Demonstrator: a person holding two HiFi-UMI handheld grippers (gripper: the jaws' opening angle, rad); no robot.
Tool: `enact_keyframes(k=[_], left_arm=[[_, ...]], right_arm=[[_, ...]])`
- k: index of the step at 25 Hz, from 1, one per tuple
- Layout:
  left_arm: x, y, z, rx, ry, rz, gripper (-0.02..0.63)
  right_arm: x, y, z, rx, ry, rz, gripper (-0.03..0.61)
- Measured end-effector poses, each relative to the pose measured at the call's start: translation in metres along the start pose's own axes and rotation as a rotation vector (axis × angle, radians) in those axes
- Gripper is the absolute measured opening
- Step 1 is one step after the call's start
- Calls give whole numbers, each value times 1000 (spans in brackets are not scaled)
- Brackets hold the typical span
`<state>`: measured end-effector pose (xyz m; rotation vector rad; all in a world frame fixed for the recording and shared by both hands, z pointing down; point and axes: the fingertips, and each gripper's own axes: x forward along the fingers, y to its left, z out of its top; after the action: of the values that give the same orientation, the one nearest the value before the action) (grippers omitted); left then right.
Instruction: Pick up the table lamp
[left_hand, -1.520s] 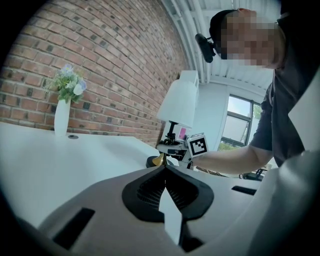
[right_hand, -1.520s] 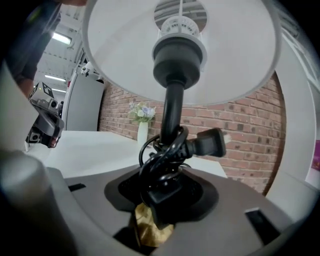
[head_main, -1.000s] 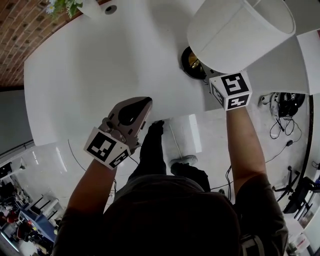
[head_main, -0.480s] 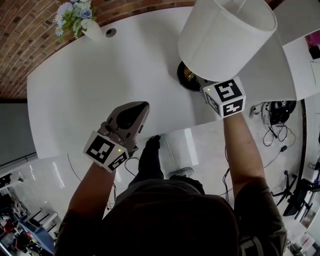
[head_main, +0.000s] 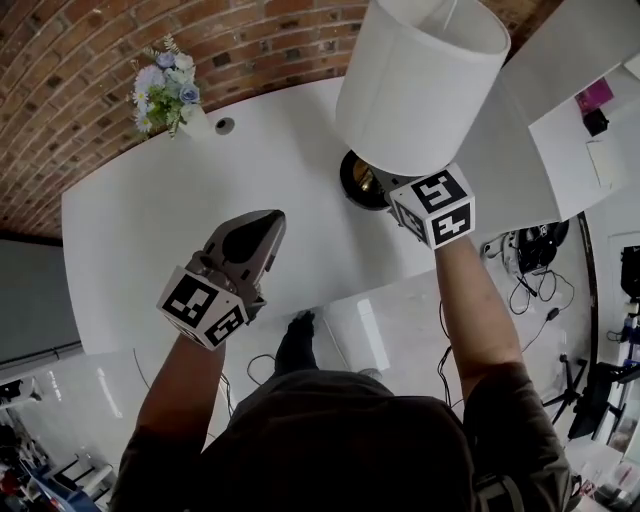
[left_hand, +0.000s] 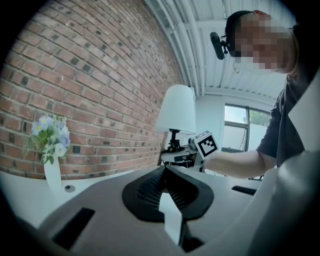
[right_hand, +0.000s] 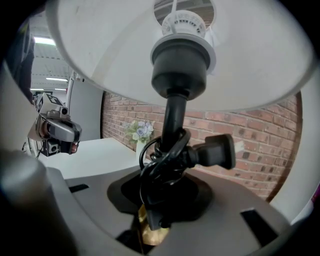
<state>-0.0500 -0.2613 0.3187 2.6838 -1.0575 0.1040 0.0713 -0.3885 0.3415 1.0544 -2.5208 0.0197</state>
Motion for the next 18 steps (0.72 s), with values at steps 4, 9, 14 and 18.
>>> enact_keyframes(k=[4, 9, 14, 18], left_arm=[[1, 9, 38, 23, -18, -13, 3], [7, 19, 83, 44, -20, -36, 3], [19, 26, 132, 63, -33, -71, 3], [26, 28, 169, 87, -53, -108, 3]], right_arm=[[-4, -10, 38, -5, -2, -5, 101], [-8, -27, 81, 4, 1, -18, 101], [-13, -51, 124, 17, -3, -48, 101], [-18, -71, 160, 13, -15, -75, 100]])
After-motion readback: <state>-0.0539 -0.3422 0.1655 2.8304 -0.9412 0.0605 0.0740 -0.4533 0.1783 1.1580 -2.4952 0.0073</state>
